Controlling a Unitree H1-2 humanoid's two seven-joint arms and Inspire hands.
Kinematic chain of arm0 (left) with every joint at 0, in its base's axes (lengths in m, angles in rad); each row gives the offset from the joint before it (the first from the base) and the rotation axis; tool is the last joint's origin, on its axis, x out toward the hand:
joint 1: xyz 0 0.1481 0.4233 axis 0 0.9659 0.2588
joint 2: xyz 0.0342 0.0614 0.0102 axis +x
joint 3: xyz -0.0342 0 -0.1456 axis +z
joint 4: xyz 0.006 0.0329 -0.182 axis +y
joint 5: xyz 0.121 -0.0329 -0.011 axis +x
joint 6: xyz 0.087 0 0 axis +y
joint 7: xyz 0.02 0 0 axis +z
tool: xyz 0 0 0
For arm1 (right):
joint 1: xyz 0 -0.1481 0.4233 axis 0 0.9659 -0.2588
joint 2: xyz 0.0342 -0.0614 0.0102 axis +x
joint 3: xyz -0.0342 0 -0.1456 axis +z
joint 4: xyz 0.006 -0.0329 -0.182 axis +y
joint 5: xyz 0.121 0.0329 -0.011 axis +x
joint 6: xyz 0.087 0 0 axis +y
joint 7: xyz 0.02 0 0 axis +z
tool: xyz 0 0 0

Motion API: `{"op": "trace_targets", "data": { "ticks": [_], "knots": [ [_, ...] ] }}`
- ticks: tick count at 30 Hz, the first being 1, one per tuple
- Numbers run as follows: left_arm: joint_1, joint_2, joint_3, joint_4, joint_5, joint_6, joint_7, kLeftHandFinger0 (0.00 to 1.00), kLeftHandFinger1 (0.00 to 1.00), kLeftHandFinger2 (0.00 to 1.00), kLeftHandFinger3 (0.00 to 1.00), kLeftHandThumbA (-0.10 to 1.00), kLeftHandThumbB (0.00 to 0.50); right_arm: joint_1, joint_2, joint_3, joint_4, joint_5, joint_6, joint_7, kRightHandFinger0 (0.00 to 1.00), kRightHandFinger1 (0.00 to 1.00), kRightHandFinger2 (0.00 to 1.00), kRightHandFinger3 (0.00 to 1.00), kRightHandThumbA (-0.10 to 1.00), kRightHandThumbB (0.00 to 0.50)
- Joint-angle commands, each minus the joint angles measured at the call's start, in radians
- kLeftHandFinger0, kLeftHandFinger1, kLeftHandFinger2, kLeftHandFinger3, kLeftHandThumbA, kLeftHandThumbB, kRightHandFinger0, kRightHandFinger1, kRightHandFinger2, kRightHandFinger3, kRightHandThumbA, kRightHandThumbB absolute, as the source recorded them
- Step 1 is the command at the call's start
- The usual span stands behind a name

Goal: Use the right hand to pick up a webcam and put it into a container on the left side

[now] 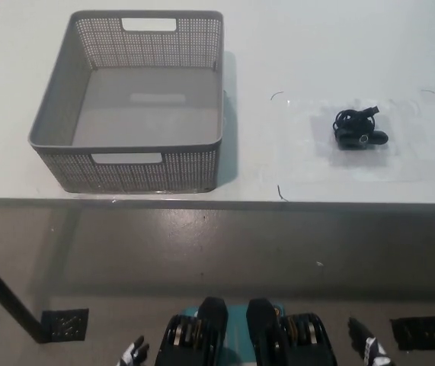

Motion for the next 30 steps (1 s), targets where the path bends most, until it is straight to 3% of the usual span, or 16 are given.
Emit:
{"op": "trace_targets", "data": {
  "ticks": [1, 2, 7, 9, 14, 18, 21, 22, 24, 26, 30],
  "knots": [
    [0.005, 0.017, -0.008, -0.101, -0.025, -0.06, 0.011, 1.0, 1.0, 1.0, 1.0, 0.99, 0.169, 0.007, -0.009, -0.024, -0.127, -0.003, -0.084, -0.021, 1.0, 1.0, 1.0, 1.0, 0.99, 0.233],
    [0.006, 0.02, -0.011, -0.121, -0.024, -0.06, 0.012, 1.0, 1.0, 1.0, 1.0, 0.99, 0.166, 0.008, -0.008, -0.033, -0.149, -0.003, -0.084, -0.019, 1.0, 1.0, 1.0, 1.0, 1.0, 0.261],
    [0.015, 0.018, -0.01, -0.204, -0.042, -0.06, -0.004, 1.0, 1.0, 1.0, 1.0, 0.98, 0.184, 0.005, -0.001, -0.071, -0.32, -0.007, -0.028, -0.017, 1.0, 1.0, 1.0, 1.0, 0.95, 0.248],
    [0.019, 0.019, -0.014, -0.228, -0.042, -0.06, -0.007, 1.0, 1.0, 1.0, 1.0, 0.97, 0.167, -0.011, -0.005, -0.088, -0.36, -0.018, -0.046, -0.018, 1.0, 1.0, 1.0, 1.0, 0.91, 0.204],
    [0.01, 0.023, -0.011, -0.224, -0.048, -0.06, -0.006, 1.0, 1.0, 1.0, 1.0, 0.96, 0.158, -0.091, -0.027, -0.143, -0.481, -0.081, 0.025, -0.014, 1.0, 1.0, 1.0, 1.0, 0.85, 0.19],
    [0.009, 0.025, -0.011, -0.192, -0.045, -0.06, 0.002, 1.0, 1.0, 1.0, 1.0, 0.96, 0.158, -0.182, -0.047, -0.19, -0.542, -0.208, 0.134, -0.011, 1.0, 1.0, 1.0, 1.0, 0.88, 0.251],
    [0.006, 0.024, -0.006, -0.152, -0.042, -0.06, 0.01, 1.0, 1.0, 1.0, 1.0, 0.97, 0.172, -0.319, -0.094, -0.205, -0.554, -0.28, 0.261, 0.03, 1.0, 1.0, 1.0, 1.0, 0.75, 0.299],
    [0.005, 0.025, -0.007, -0.134, -0.042, -0.06, 0.013, 1.0, 1.0, 1.0, 1.0, 0.98, 0.162, -0.394, -0.109, -0.203, -0.533, -0.311, 0.331, 0.045, 1.0, 1.0, 1.0, 1.0, 0.7, 0.348],
    [0.0, 0.026, -0.008, -0.112, -0.034, -0.06, 0.02, 1.0, 1.0, 1.0, 1.0, 0.99, 0.159, -0.495, -0.134, -0.188, -0.495, -0.371, 0.404, 0.065, 1.0, 1.0, 1.0, 1.0, 0.69, 0.382],
    [0.004, 0.031, -0.014, -0.094, -0.033, -0.06, 0.02, 1.0, 1.0, 1.0, 1.0, 0.99, 0.154, -0.567, -0.15, -0.172, -0.454, -0.415, 0.45, 0.078, 1.0, 1.0, 1.0, 1.0, 0.68, 0.383],
    [-0.005, 0.035, -0.011, -0.063, -0.026, -0.06, 0.032, 1.0, 1.0, 1.0, 1.0, 1.0, 0.166, -0.761, -0.176, -0.128, -0.251, -0.46, 0.439, 0.043, 1.0, 1.0, 1.0, 1.0, 0.63, 0.382]
  ]
}}
